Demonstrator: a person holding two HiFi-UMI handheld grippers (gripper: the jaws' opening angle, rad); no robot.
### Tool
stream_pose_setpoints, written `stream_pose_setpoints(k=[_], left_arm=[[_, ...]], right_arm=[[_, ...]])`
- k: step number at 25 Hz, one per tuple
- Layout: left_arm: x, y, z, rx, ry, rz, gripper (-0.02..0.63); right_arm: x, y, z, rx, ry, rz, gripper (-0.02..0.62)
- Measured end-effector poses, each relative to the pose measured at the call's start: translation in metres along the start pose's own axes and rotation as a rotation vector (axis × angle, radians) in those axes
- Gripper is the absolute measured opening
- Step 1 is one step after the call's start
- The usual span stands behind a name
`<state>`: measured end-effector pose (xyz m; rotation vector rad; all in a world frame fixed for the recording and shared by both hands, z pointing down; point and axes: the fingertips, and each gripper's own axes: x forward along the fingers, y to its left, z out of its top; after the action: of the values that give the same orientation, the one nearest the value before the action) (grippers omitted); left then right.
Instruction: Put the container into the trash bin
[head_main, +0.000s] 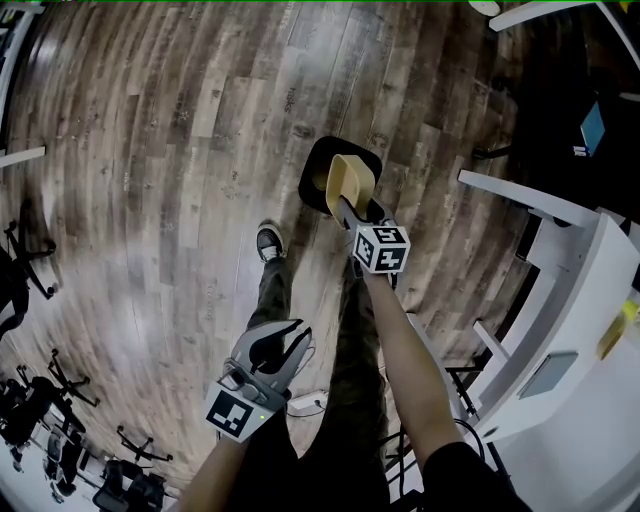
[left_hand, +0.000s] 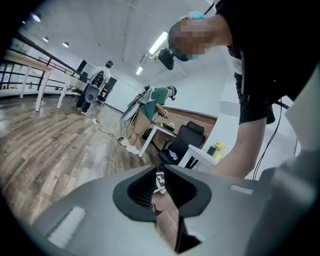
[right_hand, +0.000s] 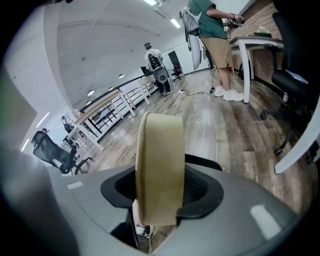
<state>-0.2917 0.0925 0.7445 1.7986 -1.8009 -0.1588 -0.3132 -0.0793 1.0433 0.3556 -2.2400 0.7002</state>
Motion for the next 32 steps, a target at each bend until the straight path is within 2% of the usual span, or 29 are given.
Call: stream_pose_setpoints(k=[4,13,24,32], left_arm=[[-0.002,0.0,-0.005,-0.014,0.009,0.001,0.037],[-0.002,0.001,-0.013,-0.033,0.013,-0.001,0.037],[-0.004,0.001,-0.019,-0.035,0.037,-0.014,0.037],[-0.001,-0.001,-0.02,-0.031,0.03,-0.02,0.037]], right_arm=[[0.009,-0.007,-0.005,0.014,0.021,-0.003,0.225],[0.023,-0.021,-0.023,-0.025,0.089,-0.014,0.227],[0.033,-0.019,-0.013,-0.051,0.075,-0.013,0.247],[0.027,-0.018,-0.022,-0.057,0.089,0.004,0.232]])
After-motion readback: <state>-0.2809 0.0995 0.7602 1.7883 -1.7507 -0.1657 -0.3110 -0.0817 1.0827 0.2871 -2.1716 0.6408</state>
